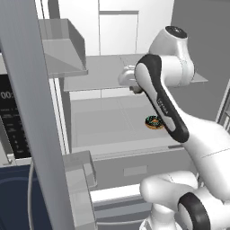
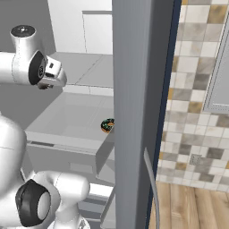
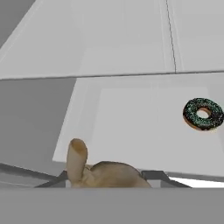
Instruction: Retrieve the bottle and the shaker from the cabinet and place them next to the mixing bowl on the counter. Then add garlic from the fridge to the mixing bowl.
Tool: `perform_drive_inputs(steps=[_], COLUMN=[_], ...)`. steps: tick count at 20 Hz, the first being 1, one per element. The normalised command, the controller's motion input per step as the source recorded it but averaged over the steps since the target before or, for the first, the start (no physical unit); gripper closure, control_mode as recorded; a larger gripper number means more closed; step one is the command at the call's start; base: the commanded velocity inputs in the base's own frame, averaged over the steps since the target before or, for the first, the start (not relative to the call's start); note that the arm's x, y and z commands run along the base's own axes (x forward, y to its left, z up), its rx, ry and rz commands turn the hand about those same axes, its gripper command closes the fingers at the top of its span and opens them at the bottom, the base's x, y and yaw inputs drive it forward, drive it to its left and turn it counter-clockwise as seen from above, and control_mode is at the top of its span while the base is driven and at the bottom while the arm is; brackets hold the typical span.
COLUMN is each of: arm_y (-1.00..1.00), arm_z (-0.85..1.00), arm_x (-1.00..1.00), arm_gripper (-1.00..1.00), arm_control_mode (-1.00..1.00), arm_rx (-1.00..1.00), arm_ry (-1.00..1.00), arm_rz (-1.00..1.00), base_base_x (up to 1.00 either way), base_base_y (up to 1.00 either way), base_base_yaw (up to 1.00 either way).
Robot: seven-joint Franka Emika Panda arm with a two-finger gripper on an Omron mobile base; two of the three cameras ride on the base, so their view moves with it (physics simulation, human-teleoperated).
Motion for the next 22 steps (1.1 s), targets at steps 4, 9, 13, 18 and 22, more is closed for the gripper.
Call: perform_drive_inputs(steps=[4,9,13,18,22], arm_y=[-0.36,-0.42,-0.26,-0.04,0.0], arm_z=[0.02,0.0,-0.02,0.0,0.02], arm_x=[-1.0,-0.9,-0.42,-0.44,-0.64], arm_gripper=[1.0,1.0,1.0,1.0,1.0], arm_control_mode=[-1.0,-1.0,-1.0,-1.0,-1.0], arm_rx=[0.0,-0.04,-0.07,-0.04,0.0], arm_ry=[0.01,-0.02,0.0,0.0,0.0], arm_rz=[0.0,0.0,0.0,0.0,0.0], base_base_x=[0.0,0.0,0.0,0.0,0.0], base_base_y=[0.0,0.0,0.0,0.0,0.0], base_base_yaw=[0.0,0.0,0.0,0.0,0.0])
